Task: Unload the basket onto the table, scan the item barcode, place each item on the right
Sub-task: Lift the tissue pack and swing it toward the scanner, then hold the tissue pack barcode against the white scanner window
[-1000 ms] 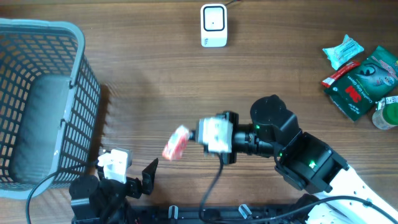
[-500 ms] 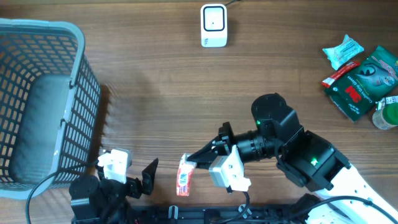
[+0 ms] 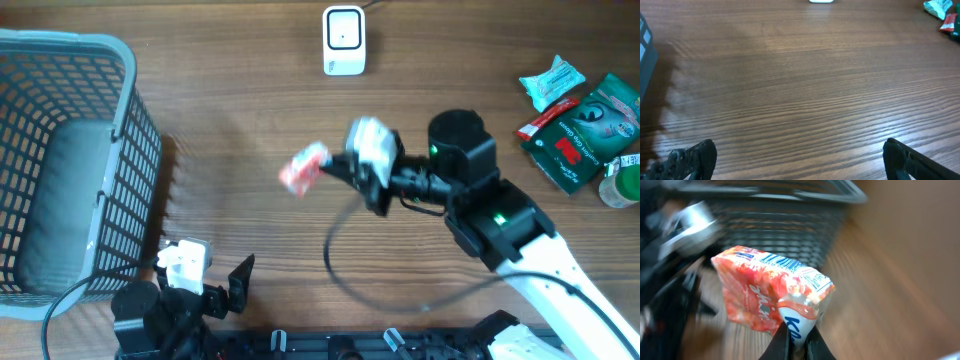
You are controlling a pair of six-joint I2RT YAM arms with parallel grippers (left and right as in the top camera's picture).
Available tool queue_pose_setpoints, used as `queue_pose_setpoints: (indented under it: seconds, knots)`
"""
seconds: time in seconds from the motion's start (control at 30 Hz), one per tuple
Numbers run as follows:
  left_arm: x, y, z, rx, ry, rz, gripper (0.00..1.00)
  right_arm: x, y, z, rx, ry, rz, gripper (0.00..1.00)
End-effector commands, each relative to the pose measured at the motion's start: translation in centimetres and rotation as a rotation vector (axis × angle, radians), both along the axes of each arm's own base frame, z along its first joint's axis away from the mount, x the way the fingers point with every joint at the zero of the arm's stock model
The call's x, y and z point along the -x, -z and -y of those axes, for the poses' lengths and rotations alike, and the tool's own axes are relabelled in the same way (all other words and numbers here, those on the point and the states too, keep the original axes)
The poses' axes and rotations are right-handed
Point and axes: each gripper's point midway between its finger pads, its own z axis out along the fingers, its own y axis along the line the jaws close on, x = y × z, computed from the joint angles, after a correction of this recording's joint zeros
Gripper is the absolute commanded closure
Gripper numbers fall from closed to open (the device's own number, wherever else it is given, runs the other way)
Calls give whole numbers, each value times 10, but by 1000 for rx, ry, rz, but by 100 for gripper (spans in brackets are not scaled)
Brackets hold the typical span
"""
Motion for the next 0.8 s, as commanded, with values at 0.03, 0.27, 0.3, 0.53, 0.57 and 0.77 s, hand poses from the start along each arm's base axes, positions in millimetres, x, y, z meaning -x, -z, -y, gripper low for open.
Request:
queue_pose_setpoints:
  seconds: [0.03,0.27,0.3,0.53,0.57,0.77]
  knots:
    - [0,-1,2,-2,17,9,0,-47,30,3,-229,468,-744,96]
    - [0,-1,2,-2,17,9,0,-58,67,0,-362,712,-1270,96]
    - [0,-1,2,-2,17,9,0,-59,75,2,-399,782,-1402,96]
    - [0,-1,2,-2,17,9,0,-111,100,0,-647,843,-1921,96]
    - [0,-1,2,-2,17,9,0,-126,97,-1,-691,784,-1932,96]
    - [0,-1,2,-2,17,9,0,-212,118,24,-978,632,-2006,96]
